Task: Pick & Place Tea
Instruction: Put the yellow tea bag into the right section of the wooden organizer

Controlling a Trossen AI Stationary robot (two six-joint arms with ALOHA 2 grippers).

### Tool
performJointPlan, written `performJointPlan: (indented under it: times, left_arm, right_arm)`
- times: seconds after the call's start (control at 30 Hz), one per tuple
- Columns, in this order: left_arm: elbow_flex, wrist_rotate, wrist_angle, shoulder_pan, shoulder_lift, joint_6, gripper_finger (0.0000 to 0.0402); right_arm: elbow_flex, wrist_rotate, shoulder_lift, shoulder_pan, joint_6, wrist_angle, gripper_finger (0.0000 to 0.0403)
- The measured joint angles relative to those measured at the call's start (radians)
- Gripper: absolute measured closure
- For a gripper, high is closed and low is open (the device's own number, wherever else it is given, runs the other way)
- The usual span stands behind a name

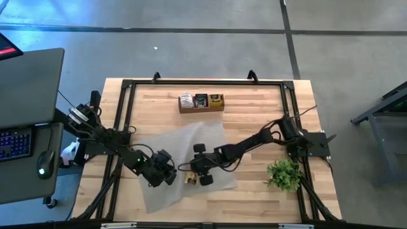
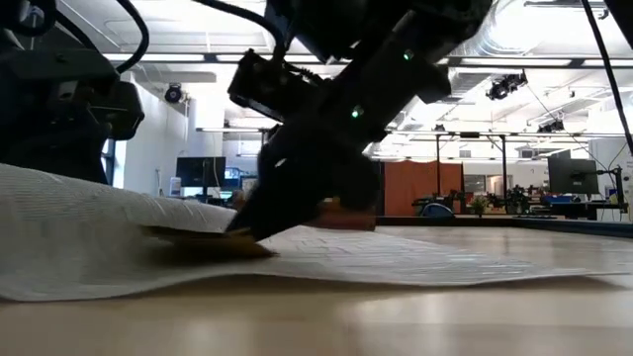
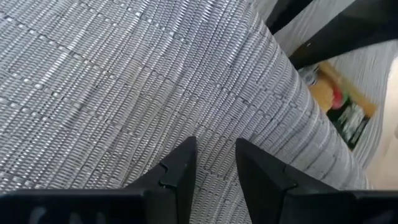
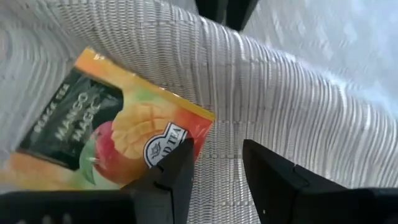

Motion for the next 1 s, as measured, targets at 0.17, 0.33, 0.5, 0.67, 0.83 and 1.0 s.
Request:
performJointPlan:
  times: [0.17, 0.33, 0.5, 0.67, 0.83, 1.0]
  left_arm:
    - [0.001, 0.005, -0.036, 0.0, 0.001, 0.002, 0.0287]
    - [0.0, 0.02, -0.045, -0.001, 0.001, 0.095, 0.0287]
    - [0.0, 0.037, -0.043, 0.014, 0.001, 0.149, 0.0287]
    - [-0.002, 0.035, -0.039, 0.012, 0.001, 0.149, 0.0287]
    - [-0.003, 0.032, -0.028, 0.012, 0.001, 0.149, 0.0287]
    - [-0.005, 0.028, -0.023, 0.012, 0.001, 0.149, 0.0287]
  right_arm:
    - [-0.002, -0.103, -0.033, 0.025, 0.113, -0.093, 0.0268]
    - [-0.003, -0.06, -0.052, 0.084, 0.084, -0.111, 0.0268]
    - [-0.008, 0.08, -0.099, 0.141, 0.0, -0.113, 0.0268]
    - [-0.003, -0.015, -0.13, 0.161, -0.024, -0.068, 0.0268]
    - [-0.005, -0.133, -0.091, 0.16, -0.077, -0.036, 0.0268]
    - [-0.004, -0.132, -0.058, 0.143, -0.063, -0.029, 0.0268]
